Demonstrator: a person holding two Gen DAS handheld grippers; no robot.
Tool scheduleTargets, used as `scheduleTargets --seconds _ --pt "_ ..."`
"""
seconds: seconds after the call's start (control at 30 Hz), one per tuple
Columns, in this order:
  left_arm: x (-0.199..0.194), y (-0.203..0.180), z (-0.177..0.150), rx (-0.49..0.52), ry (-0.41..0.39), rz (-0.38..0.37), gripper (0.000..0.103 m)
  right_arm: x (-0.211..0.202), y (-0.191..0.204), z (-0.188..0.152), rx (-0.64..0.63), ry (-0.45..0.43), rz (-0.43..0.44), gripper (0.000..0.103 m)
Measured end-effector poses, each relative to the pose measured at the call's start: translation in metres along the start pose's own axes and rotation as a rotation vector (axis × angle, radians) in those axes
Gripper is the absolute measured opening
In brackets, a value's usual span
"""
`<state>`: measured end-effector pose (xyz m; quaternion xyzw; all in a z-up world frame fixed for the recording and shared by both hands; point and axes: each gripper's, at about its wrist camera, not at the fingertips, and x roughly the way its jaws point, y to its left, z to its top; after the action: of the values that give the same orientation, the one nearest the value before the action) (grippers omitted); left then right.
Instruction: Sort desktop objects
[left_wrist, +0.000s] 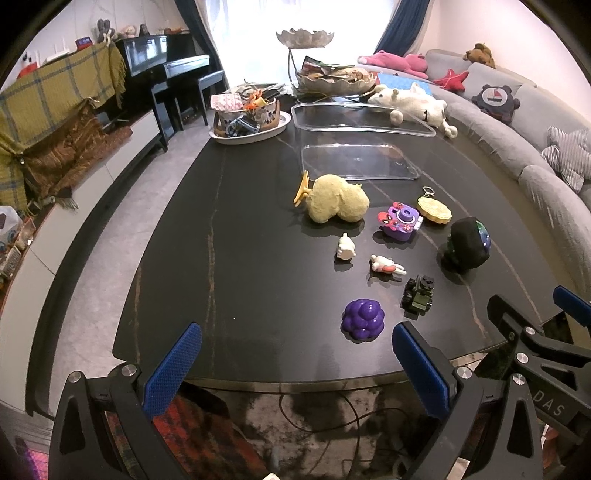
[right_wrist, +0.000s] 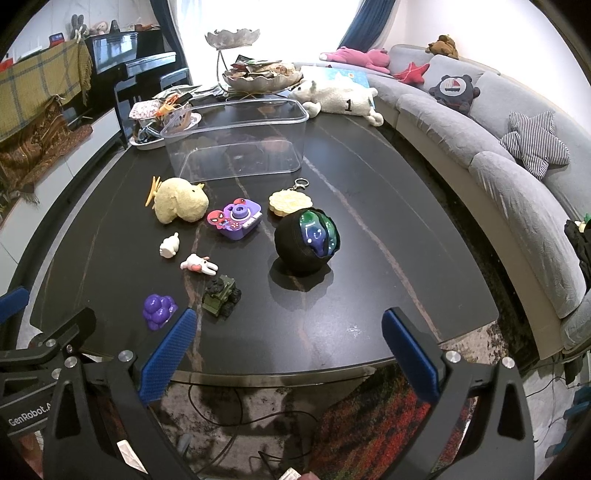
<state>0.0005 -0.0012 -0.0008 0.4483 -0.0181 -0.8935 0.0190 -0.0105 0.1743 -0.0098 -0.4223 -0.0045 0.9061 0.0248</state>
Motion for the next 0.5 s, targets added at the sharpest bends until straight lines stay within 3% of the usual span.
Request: scheduleTargets --seconds 0.5 --pt "0.0006 -0.0020 0.0002 0.003 0.004 0.008 0.102 0.0008 -0.0001 0.0002 -0.006 0.000 0.000 0.100"
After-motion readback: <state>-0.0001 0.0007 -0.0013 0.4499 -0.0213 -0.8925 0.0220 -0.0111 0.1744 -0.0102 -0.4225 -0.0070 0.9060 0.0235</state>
